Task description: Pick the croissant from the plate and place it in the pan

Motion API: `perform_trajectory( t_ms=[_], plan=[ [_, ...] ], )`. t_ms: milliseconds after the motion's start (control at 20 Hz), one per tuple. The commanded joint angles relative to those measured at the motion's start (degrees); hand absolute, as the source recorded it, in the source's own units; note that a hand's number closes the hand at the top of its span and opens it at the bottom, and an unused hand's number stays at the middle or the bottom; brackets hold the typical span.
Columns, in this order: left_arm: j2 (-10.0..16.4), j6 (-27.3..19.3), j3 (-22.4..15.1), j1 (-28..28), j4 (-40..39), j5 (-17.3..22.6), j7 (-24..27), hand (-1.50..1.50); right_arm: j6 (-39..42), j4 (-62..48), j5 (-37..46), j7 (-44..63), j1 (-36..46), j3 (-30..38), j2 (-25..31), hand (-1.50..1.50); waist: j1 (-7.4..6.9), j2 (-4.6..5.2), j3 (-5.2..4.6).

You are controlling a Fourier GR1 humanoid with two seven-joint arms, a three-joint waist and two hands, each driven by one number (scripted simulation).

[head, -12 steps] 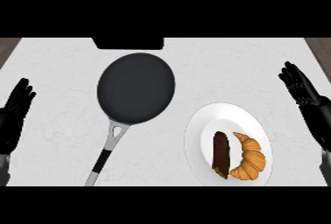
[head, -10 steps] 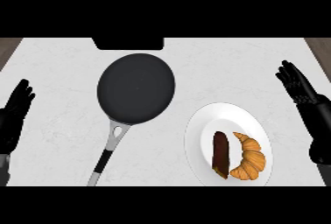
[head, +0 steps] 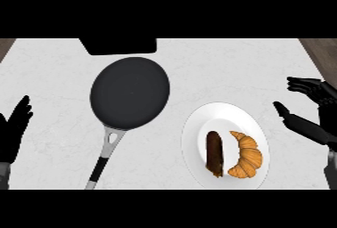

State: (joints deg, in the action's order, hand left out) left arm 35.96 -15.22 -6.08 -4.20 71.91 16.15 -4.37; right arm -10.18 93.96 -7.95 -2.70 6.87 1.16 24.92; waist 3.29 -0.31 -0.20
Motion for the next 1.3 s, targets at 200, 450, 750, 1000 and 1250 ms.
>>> perform_trajectory(
  t_ms=[200, 450, 750, 1000, 1250],
  plan=[
    [-2.1, -0.2, -0.6, -1.0, -0.7, -2.4, -3.3, 0.0, -9.7, 16.2, 7.2, -10.1, -22.8, -4.8, -11.0, -1.5, -2.18, 0.12, 0.18],
    [-3.0, -1.6, -2.0, -5.1, 0.2, -4.2, -9.0, 0.0, -8.5, 28.4, 16.0, 7.9, -23.0, -6.6, -0.8, -1.5, -2.07, 0.15, 0.05],
    [-2.8, -0.2, -1.8, -3.3, 1.7, -4.0, -6.7, 0.0, 1.8, 29.6, 23.3, 27.4, -20.5, -4.7, 14.3, -1.5, -3.9, 0.41, -0.16],
    [-4.0, 1.0, -2.4, -5.6, -1.8, -4.7, -5.4, 0.0, 12.5, 31.0, 25.4, 44.3, -13.6, -10.4, 21.0, -1.5, -4.79, 0.96, -0.25],
    [-4.0, 1.0, -2.8, -5.3, 0.3, -5.5, -6.1, 0.0, 22.7, 31.0, 24.4, 58.8, -4.5, -17.6, 23.2, -1.5, -6.02, 0.79, -0.08]
  ],
)
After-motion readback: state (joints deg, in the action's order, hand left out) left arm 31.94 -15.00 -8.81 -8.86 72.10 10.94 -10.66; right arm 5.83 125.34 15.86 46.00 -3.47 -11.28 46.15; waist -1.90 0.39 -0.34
